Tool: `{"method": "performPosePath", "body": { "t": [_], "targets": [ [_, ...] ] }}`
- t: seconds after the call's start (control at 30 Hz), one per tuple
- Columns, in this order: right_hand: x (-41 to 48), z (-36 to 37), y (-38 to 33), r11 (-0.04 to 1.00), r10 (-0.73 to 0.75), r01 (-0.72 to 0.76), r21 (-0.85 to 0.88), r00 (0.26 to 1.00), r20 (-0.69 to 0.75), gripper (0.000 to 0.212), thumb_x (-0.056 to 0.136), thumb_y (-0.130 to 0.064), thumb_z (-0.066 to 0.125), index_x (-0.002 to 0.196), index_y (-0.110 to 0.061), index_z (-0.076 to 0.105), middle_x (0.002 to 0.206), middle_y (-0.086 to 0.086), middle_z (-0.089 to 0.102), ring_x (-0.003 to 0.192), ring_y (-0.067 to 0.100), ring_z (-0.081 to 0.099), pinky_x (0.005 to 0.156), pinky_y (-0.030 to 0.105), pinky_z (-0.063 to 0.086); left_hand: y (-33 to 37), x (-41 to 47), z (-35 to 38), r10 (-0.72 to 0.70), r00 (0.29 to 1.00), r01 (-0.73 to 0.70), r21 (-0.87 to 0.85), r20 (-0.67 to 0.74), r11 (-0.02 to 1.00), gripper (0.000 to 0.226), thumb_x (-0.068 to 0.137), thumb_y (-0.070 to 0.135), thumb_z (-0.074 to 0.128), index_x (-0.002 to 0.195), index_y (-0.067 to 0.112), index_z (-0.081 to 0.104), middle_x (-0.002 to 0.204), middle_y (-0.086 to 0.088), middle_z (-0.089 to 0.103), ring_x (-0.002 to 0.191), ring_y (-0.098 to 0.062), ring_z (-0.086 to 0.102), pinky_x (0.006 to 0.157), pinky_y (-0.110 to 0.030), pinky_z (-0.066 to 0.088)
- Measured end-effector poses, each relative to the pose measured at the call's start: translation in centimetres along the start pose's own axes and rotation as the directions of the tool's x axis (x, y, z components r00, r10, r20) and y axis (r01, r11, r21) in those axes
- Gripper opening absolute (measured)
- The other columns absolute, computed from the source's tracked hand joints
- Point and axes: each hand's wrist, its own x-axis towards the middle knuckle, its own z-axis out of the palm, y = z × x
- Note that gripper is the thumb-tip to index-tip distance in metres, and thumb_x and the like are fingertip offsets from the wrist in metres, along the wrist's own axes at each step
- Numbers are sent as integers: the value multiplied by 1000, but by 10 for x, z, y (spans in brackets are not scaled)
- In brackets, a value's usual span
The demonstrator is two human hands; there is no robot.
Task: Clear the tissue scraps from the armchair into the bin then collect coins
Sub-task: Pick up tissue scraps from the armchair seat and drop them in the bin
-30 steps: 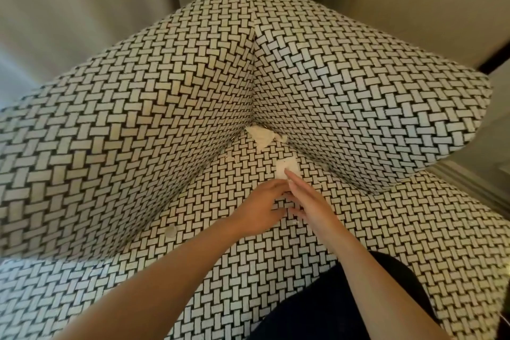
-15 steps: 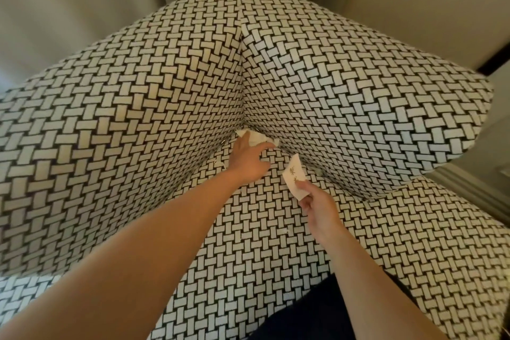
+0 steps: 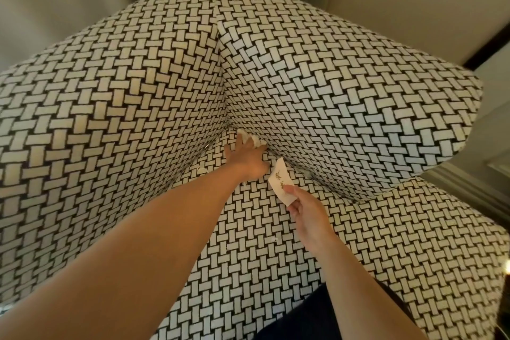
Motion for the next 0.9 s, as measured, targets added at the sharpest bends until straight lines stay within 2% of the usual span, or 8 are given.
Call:
{"method": "performPosePath", "body": {
  "t": [0.1,0.23,0.33,0.4,0.53,0.67,0.8,0.9],
  "targets": [
    [0,0,1,1000,-10,10,-4,1000,-6,13,90,-7,58,100,-3,65,117,15,63,105,21,59,90,26,48,0,1,2,41,998,-40,9,-48,999,62,95,46,37,150,25,17,159,-4,3,144,-27,-12,112,-53,-9],
    [0,-1,1,1000,-5,5,3,1000,-12,20,87,-6,61,106,-2,63,118,15,63,109,22,58,95,29,46,-2,2,0,50,995,-52,-25,-90,998,60,96,49,34,149,22,22,158,-6,8,145,-25,-2,115,-49,-4],
    [-1,0,0,1000,8,-8,3,1000,-13,17,87,-6,61,103,-4,64,118,15,63,110,23,58,99,31,45,-6,0,-1,48,993,-63,-138,-112,988,54,98,44,34,147,23,28,157,-8,12,145,-23,5,117,-45,-3],
    [-2,-1,0,1000,13,-13,-6,1000,-9,14,87,-6,61,101,-5,64,116,14,63,109,22,58,97,30,45,-8,-4,-1,46,987,-90,-294,-153,952,49,98,39,37,144,20,36,155,-9,21,143,-23,15,118,-41,4],
    [-3,-1,-1,1000,-3,3,-25,1000,2,22,86,-7,62,108,-4,62,116,13,64,109,21,58,97,29,44,-7,-25,-8,-15,984,-110,-678,-176,726,39,97,23,49,134,14,52,148,-7,37,132,-24,40,109,-27,27],
    [-7,-1,3,994,-40,44,-95,998,37,31,87,-11,62,117,-5,60,123,13,60,115,22,55,106,34,40,-6,-55,-15,-98,971,-124,-813,-216,569,28,94,16,54,119,12,64,133,-2,55,125,-14,47,95,-16,28],
    [-16,-2,3,959,-78,89,-269,996,54,28,90,-17,60,117,-10,59,130,11,55,120,22,50,109,36,37,-3,-78,-10,-254,941,-108,-912,-222,395,20,90,19,60,103,9,70,109,-1,66,97,-11,56,96,-26,41],
    [-31,-7,2,837,-154,139,-530,988,15,33,95,-19,51,125,-5,56,127,11,55,107,19,53,95,32,46,10,-95,-4,-330,937,-71,-986,-117,148,16,90,19,60,94,6,67,91,-4,66,88,-14,61,88,-32,52]
  ]
}}
